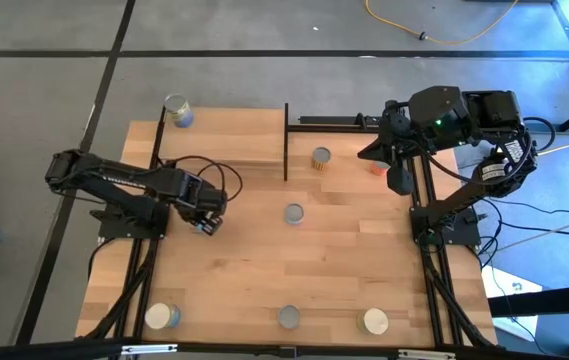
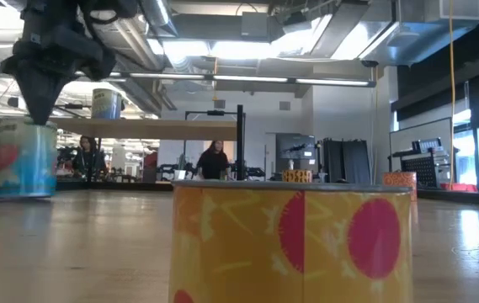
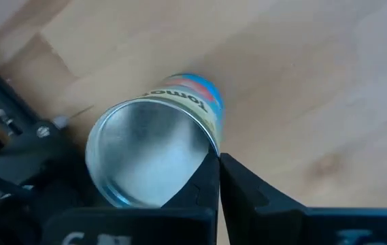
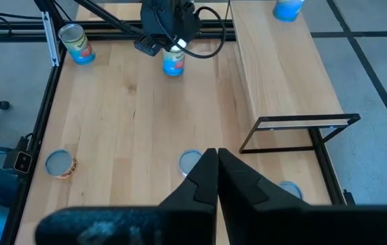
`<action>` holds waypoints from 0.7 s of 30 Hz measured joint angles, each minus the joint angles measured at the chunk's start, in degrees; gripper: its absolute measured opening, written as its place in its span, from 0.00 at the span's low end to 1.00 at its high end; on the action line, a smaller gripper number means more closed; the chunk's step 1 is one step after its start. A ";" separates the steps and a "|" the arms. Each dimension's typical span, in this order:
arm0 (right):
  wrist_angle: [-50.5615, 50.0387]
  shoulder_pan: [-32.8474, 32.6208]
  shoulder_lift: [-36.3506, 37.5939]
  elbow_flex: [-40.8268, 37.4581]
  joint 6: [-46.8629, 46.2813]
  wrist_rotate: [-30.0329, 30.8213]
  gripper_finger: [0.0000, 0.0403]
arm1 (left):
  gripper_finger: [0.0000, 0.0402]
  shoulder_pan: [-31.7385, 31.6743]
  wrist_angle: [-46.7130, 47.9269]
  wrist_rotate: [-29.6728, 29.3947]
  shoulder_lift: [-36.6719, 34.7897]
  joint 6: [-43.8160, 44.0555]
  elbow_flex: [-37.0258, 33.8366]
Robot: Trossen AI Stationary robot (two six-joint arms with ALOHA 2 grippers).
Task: Pick and place cans onto a shelf
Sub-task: Put the top blue canned tomatoes on the shelf aligned with the other blue canned peas
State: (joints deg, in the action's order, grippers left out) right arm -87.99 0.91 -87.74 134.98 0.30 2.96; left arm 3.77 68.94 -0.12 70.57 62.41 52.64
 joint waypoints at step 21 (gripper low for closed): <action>0.91 -0.02 0.00 0.00 0.24 0.00 0.03 | 0.00 -0.62 21.08 -10.91 0.06 -3.27 29.63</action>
State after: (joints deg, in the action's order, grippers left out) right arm -87.07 0.89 -87.74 134.98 0.53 2.96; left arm 3.15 90.02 -11.03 70.63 59.15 82.27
